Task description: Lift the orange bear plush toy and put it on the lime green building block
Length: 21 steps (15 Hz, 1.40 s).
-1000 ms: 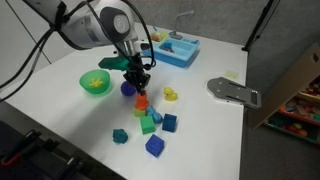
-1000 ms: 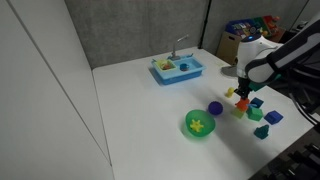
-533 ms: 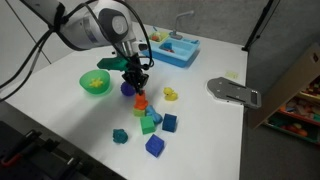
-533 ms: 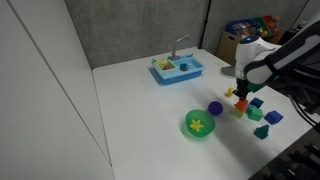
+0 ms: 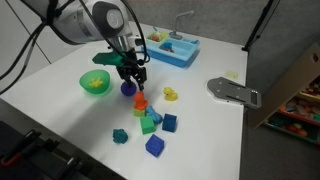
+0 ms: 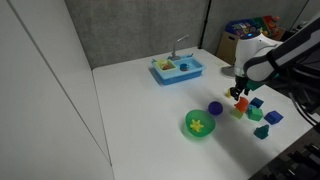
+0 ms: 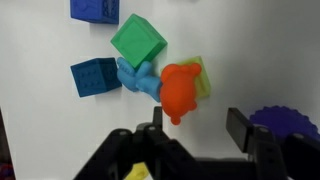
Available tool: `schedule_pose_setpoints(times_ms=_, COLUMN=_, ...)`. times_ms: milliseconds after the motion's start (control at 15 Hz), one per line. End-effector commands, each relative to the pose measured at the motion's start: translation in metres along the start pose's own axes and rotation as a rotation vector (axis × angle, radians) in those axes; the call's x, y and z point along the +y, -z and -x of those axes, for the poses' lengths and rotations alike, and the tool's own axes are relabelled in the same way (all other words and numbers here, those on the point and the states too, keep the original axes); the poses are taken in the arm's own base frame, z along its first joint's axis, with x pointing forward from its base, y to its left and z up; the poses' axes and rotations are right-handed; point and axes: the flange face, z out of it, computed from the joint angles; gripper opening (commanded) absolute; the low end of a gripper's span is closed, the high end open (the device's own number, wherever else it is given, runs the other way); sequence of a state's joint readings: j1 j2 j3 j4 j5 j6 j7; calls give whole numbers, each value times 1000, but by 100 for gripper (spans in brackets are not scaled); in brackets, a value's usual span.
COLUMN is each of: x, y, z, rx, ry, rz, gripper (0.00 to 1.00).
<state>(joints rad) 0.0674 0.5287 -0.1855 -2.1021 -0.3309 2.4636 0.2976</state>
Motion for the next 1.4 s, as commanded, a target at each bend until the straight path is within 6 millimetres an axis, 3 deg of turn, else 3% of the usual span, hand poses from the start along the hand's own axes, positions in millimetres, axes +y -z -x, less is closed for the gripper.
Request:
schedule_pose_setpoints(times_ms=0, x=3, y=39, z=22, rx=-10, ry=-21, rz=-30, gripper=98)
schedule_pose_setpoints(times_ms=600, x=17, y=136, z=82, rx=-148, ry=-73, rz=-186, gripper=100)
schedule_pose_setpoints(times_ms=1067, x=22, y=229, z=134, rx=-237, ry=-125, rz=-227, gripper=100)
schedule_pose_setpoints(times_ms=1333, x=19, y=288, z=166, rx=-142, ry=-77, rz=-244, gripper=100)
